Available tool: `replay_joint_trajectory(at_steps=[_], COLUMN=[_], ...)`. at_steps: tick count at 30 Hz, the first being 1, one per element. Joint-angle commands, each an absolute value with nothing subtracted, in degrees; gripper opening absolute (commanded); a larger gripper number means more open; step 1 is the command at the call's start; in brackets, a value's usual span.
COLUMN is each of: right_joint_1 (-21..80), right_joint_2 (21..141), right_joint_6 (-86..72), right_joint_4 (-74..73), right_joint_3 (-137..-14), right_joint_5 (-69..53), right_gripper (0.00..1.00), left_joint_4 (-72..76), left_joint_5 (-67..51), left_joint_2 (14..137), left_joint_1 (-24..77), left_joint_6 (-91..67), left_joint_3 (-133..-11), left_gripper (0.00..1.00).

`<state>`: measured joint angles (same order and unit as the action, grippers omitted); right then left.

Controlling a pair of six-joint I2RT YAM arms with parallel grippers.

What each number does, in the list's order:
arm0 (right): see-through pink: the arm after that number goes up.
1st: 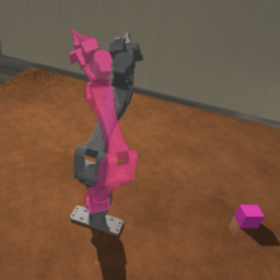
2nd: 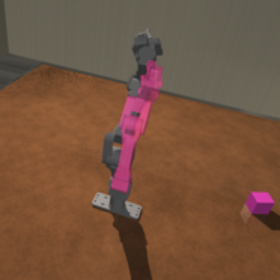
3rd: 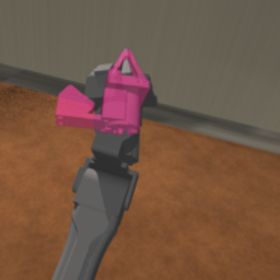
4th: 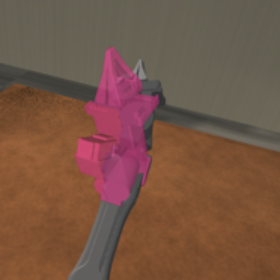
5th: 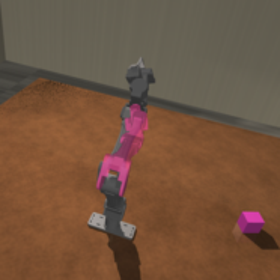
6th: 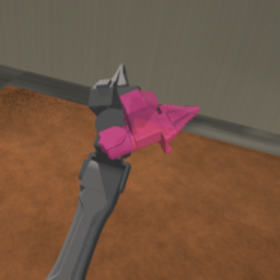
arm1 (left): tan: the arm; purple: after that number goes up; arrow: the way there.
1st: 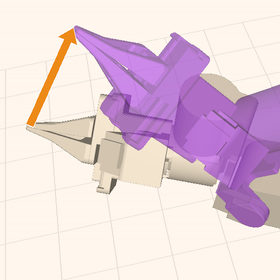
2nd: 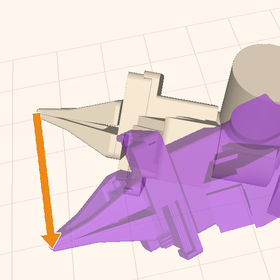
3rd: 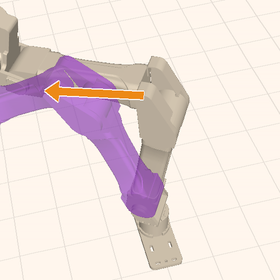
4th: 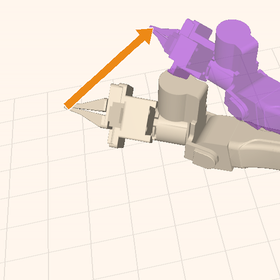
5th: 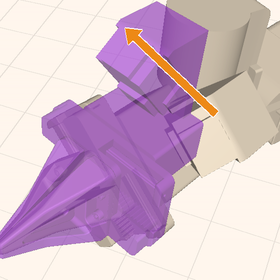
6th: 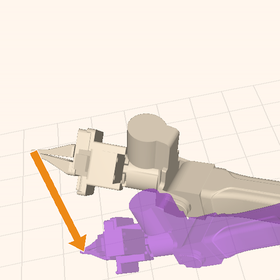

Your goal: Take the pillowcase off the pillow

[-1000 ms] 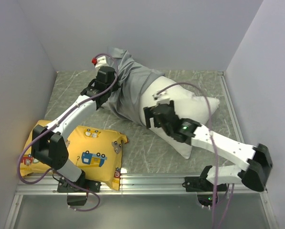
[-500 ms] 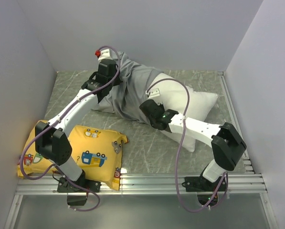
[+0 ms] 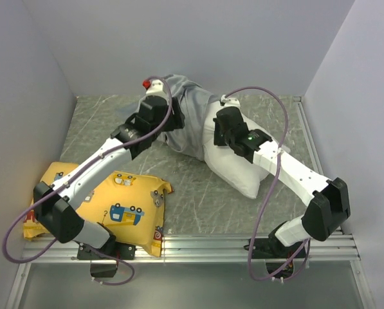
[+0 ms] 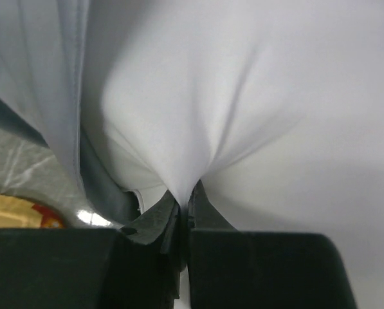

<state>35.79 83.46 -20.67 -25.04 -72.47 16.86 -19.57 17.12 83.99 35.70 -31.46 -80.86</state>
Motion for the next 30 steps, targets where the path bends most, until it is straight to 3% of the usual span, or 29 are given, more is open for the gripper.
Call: replay_joint_trajectory(at_steps=[1,9,13,16,17,19,25,30], right_joint_1=[35.07,34.89,34.54,33.84,32.71,30.95,23.83,21.53], right_joint_2=[78.23,72.61,69.79,66.98,66.28,64.26,60.65,59.94], right_joint_6=[-22.67,-23.03,-22.94,-22.94,-23.03,-23.03,-23.64,-23.91], right_joint_4=[-22.85,-23.91,-24.43,-24.52,-24.7,-24.87,-26.28,-26.81], right_joint_3=[-76.99,-75.5,-73.57,-70.68,-69.88,-67.78,-64.43,-63.37], right_joint_5=[12.22,11.69,10.64,10.81,10.72,10.46,11.07,14.15], right_gripper=[0.0,0.0,0.0,0.0,0.0,0.0,0.0,0.0], left_joint_4=[-17.67,-16.0,-13.28,-10.11,-10.11,-11.86,-15.11,-14.77], left_joint_5=[22.66,33.03,34.1,34.1,34.36,35.85,32.09,20.06], left_joint_2=[81.65,88.4,93.07,93.78,93.95,94.04,92.03,91.85], left_joint_1=[37.35,37.09,35.16,32.79,31.04,28.84,12.15,-1.48], left_joint_6=[-34.54,-38.06,-38.32,-38.23,-38.49,-39.54,-43.32,-46.49], left_joint_3=[-74.64,-72.42,-75.05,-75.58,-75.85,-77.16,-76.64,-72.96], left_gripper=[0.66,0.77,0.74,0.44,0.15,0.0,0.0,0.0])
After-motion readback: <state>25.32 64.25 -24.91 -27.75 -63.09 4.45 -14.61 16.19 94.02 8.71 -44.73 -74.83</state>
